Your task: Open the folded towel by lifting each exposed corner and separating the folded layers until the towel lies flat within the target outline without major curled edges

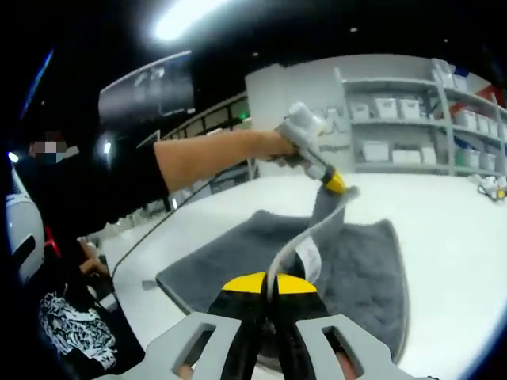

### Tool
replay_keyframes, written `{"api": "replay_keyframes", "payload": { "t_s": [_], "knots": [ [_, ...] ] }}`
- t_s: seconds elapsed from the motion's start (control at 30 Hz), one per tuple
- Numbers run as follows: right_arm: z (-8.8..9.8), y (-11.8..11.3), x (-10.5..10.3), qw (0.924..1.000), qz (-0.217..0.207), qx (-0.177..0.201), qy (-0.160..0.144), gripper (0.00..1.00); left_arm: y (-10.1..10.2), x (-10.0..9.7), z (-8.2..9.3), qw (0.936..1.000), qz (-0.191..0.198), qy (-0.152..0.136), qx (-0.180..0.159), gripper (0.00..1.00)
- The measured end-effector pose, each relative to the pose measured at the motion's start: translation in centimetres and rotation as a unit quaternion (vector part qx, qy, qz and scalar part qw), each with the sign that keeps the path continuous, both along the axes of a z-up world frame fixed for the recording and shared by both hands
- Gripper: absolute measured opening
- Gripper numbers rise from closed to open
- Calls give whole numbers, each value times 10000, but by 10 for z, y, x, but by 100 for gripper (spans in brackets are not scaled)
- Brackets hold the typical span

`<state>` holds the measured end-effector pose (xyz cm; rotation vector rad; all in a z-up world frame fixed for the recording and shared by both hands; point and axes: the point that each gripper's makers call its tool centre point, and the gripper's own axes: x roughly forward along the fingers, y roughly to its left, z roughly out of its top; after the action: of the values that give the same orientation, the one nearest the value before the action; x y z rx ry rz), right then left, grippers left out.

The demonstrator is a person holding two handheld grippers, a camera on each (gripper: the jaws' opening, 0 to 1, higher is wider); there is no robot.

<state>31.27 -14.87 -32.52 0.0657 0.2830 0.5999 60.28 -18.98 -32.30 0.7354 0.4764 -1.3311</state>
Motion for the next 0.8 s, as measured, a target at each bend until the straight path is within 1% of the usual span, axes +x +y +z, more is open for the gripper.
{"api": "replay_keyframes", "payload": {
  "t_s": [0.07,0.1,0.13,0.27,0.3,0.33,0.43,0.53,0.57,0.7,0.8],
  "knots": [
    [6,15,1,9998,168,-63,-82,0,11,-1,5,10000,13,-39,-19,3],
    [9,26,1,9995,279,-91,-132,0,20,0,8,9999,52,-102,11,3],
    [10,29,0,9994,310,-89,-140,0,22,1,9,9999,58,-114,12,3],
    [15,65,1,9976,662,-106,-196,0,53,-1,18,9995,204,-205,-82,3],
    [15,67,1,9974,679,-106,-201,0,57,-1,19,9994,230,-230,-80,3],
    [17,76,0,9968,762,-103,-220,0,63,-1,20,9993,261,-256,-83,3],
    [19,86,-1,9960,852,-102,-254,0,77,-1,24,9989,343,-306,-136,3],
    [19,87,-1,9959,861,-101,-258,0,78,-1,25,9988,347,-313,-143,3],
    [23,97,-2,9949,955,-96,-299,0,83,-5,28,9986,364,-339,-198,3],
    [27,112,-5,9926,1150,-133,-365,0,95,-14,32,9983,341,-444,-190,3],
    [28,121,-6,9910,1272,-162,-383,0,106,-16,37,9978,377,-483,-233,3]
  ]
}}
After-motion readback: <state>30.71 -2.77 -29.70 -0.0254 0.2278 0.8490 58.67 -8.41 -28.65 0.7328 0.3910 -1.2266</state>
